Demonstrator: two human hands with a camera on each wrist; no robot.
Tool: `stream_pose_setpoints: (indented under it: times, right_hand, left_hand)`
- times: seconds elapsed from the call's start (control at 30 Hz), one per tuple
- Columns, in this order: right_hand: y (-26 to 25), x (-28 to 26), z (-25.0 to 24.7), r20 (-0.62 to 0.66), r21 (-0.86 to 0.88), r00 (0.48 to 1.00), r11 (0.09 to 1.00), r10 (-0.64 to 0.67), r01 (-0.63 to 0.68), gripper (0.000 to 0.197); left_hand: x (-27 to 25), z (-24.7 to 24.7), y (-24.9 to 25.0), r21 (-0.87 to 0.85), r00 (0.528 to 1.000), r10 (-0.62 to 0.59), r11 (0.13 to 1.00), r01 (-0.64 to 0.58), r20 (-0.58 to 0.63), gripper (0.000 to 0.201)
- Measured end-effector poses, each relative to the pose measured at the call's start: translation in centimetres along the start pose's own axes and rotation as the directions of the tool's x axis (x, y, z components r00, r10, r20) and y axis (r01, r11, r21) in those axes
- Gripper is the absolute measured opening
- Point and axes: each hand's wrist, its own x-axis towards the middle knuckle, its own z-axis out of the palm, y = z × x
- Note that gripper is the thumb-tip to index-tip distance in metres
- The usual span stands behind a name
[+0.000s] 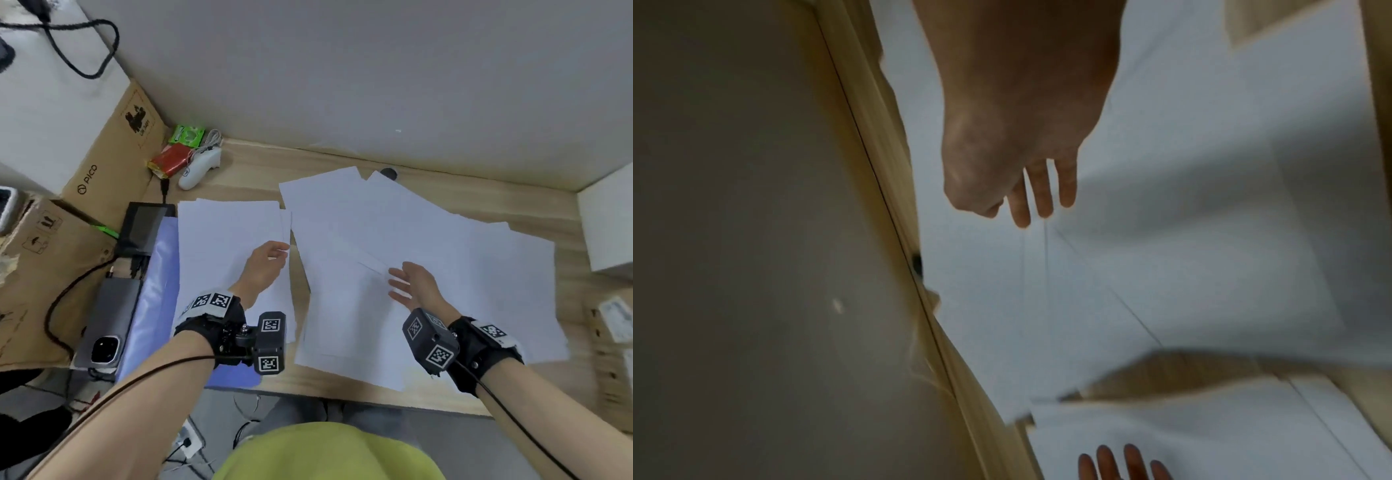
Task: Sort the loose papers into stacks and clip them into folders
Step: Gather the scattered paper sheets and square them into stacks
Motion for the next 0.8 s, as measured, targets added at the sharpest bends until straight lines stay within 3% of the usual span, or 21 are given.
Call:
stream_pose_setpoints:
  times: [0.03, 0.13, 0.2, 0.3, 0.4, 0.5, 0.67, 0.8]
  right_hand:
    - [-0.2, -0.1, -1.7, -0.051, 0.027, 0.999, 1.000, 0.005, -0.003, 0.008]
    - [0.9, -0.9, -6.5, -0.205, 0.074, 0.976, 0.995, 0.077, -0.063, 0.037]
    - [2.6, -1.4, -9.7, -0.318, 0.005, 0.947, 0.999, 0.046, -0.046, 0.048]
    - [5.3, -2.5, -12.5, -0.374, -0.165, 0.927, 0.983, 0.015, -0.082, 0.052]
    - [7.3, -3.1, -13.1, -0.351, -0.177, 0.933, 0.973, 0.075, -0.145, 0.053]
    - [7.8, -3.5, -12.7, -0.321, -0.205, 0.945, 0.970, 0.058, -0.129, 0.053]
    - [6.5, -3.5, -11.3, -0.218, -0.259, 0.975, 0.961, 0.044, -0.101, 0.055]
    - [5.6, -3.1, -7.9, -0.061, -0.346, 0.997, 0.935, 0.056, -0.073, 0.057]
  left_hand:
    - [0.6, 1.4, 0.3, 0.028, 0.999, 0.002, 1.000, -0.003, 0.034, 0.030]
    - [2.0, 5.3, 1.3, 0.180, 0.993, 0.010, 0.983, -0.031, 0.117, 0.046]
    - [2.7, 7.6, 1.4, 0.305, 0.984, 0.022, 0.949, -0.076, 0.177, 0.056]
    - [3.6, 10.2, 0.9, 0.493, 0.959, -0.045, 0.864, -0.103, 0.279, 0.067]
    - [3.7, 11.9, -0.1, 0.653, 0.900, -0.067, 0.711, -0.260, 0.431, 0.066]
    - [3.4, 12.9, -0.2, 0.675, 0.859, -0.084, 0.659, -0.332, 0.505, 0.063]
    - [2.3, 13.7, 0.7, 0.640, 0.804, -0.149, 0.694, -0.329, 0.575, 0.060]
    - [1.5, 13.3, 0.6, 0.568, 0.800, -0.175, 0.789, -0.235, 0.574, 0.062]
